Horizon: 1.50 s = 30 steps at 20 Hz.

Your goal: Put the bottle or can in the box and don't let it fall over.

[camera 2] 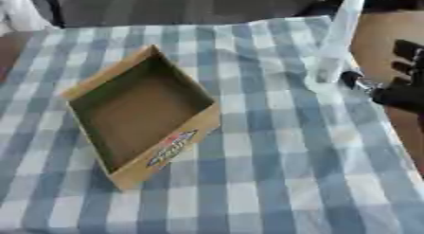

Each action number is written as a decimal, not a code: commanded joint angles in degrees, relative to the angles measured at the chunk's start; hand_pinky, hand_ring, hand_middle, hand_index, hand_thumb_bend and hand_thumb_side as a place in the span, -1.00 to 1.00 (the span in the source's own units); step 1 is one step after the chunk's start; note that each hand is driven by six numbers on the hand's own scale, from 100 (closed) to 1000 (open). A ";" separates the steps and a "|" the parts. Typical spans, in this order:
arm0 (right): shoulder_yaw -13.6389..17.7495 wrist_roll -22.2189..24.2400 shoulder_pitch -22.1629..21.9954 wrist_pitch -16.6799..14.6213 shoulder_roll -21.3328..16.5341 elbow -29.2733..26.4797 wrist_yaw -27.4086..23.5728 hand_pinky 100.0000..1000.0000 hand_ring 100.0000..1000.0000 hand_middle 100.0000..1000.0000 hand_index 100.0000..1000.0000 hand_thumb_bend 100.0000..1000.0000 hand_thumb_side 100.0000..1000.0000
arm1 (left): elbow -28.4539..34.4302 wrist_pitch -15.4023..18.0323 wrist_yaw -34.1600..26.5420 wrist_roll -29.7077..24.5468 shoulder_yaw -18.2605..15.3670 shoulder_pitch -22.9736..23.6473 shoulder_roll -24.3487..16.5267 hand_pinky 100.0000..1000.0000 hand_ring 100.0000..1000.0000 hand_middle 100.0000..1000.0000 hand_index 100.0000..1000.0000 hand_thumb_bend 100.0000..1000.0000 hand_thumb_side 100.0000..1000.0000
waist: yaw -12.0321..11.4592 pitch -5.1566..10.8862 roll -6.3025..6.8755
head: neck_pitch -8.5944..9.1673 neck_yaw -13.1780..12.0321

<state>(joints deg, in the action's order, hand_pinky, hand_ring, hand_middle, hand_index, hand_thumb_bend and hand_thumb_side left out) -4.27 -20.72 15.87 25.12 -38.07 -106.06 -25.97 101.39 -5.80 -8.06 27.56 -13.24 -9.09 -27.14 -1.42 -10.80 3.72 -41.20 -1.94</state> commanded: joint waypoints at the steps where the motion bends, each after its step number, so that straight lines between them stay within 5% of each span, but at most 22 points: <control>1: 0.40 0.14 0.67 -0.11 -1.08 -0.47 -0.13 1.00 1.00 0.92 0.89 0.04 -1.00 | 0.75 0.09 -0.03 0.10 -0.51 -0.20 -1.92 0.82 0.72 0.52 0.55 0.04 -0.70 | 0.07 1.00 -0.08 | 0.14 -0.07; 12: -0.26 0.64 1.99 0.44 -0.83 1.52 -0.47 1.00 1.00 0.92 0.90 0.07 -1.00 | 0.71 0.04 0.04 0.06 -0.42 -0.09 -1.74 0.82 0.72 0.52 0.55 0.04 -0.70 | 0.00 0.73 0.02 | 0.80 0.40; 24: -2.07 3.80 8.50 -0.57 -0.85 11.70 -1.77 1.00 1.00 0.91 0.92 0.11 -1.00 | 0.53 0.04 -0.09 -0.43 0.03 -0.11 -1.35 0.82 0.72 0.52 0.55 0.04 -0.68 | -0.72 0.34 0.60 | 2.08 1.83; 30: -3.04 5.13 16.19 -1.83 -0.62 20.19 -2.97 1.00 1.00 0.92 0.92 0.12 -1.00 | 0.45 0.11 -0.23 -0.63 0.09 -0.31 -0.82 0.82 0.72 0.52 0.55 0.03 -0.68 | -1.17 -0.78 1.08 | 3.22 2.41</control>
<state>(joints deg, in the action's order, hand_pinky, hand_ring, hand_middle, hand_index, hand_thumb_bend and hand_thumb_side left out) -7.48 -15.99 31.05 23.68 -37.67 -86.95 -28.59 101.35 -5.79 -8.08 27.05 -12.85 -8.99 -26.99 -2.54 -12.36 4.84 -38.80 0.24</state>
